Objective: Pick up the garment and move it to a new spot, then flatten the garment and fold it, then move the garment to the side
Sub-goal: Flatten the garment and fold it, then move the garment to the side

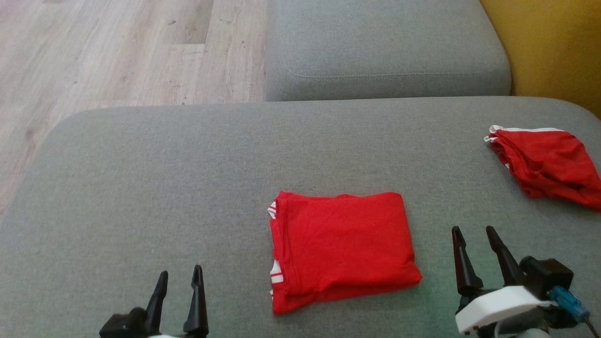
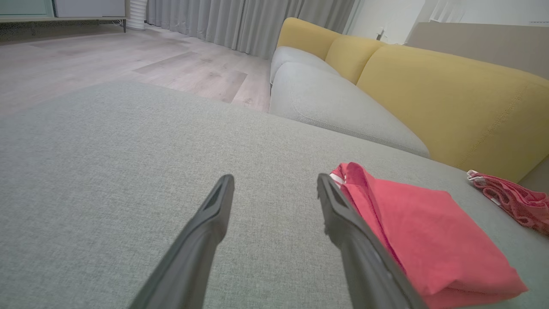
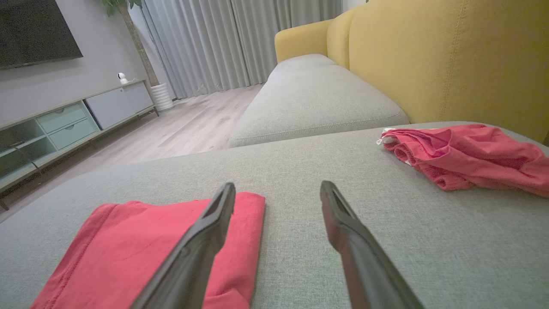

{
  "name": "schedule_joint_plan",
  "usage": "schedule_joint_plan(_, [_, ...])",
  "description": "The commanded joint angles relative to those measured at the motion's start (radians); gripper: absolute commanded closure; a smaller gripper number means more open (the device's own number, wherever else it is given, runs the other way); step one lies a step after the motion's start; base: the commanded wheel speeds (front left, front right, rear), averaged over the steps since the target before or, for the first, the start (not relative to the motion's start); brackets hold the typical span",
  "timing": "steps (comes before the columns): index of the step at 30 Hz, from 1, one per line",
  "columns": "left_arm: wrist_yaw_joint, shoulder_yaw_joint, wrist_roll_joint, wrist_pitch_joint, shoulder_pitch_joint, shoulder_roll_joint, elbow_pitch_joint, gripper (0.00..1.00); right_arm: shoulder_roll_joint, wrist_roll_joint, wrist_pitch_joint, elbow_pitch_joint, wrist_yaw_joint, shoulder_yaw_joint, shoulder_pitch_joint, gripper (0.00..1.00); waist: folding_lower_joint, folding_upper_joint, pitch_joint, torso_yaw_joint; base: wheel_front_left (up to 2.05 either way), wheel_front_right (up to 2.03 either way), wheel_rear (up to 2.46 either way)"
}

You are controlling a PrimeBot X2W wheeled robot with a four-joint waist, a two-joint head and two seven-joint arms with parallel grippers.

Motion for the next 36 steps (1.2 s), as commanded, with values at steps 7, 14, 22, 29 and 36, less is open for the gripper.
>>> schedule_joint_plan(7, [-0.002,0.040,0.014,-0.016,-0.046,0.009,-0.011,0.00,-0.005,-0.015,-0.002,-0.034,0.007,0.033,-0.032,0.00,0.0001,-0.0001,0.003,0.003,0.00,0.00,0.00])
schedule_joint_plan(14, [-0.002,0.036,0.015,-0.016,-0.049,0.011,-0.009,0.00,-0.005,-0.018,0.003,-0.031,0.007,0.035,-0.032,0.00,0.0001,-0.0001,0.007,0.007,0.00,0.00,0.00])
schedule_joint_plan(22, [0.001,0.033,0.016,-0.016,-0.048,0.014,-0.009,0.00,-0.005,-0.037,0.026,-0.015,0.007,0.028,-0.033,0.00,0.0001,-0.0001,0.009,0.012,0.00,0.00,0.00])
schedule_joint_plan(29, [0.000,0.021,0.024,-0.011,-0.061,0.017,-0.012,0.00,-0.005,-0.088,0.124,-0.005,0.007,0.009,-0.097,0.00,0.0001,-0.0001,0.020,0.031,0.00,0.00,0.00])
schedule_joint_plan(36, [-0.004,-0.001,0.036,0.000,-0.083,0.011,-0.017,0.00,-0.005,-0.157,0.334,0.103,0.007,-0.022,-0.246,0.00,0.0001,-0.0001,0.062,0.096,0.00,0.00,0.00])
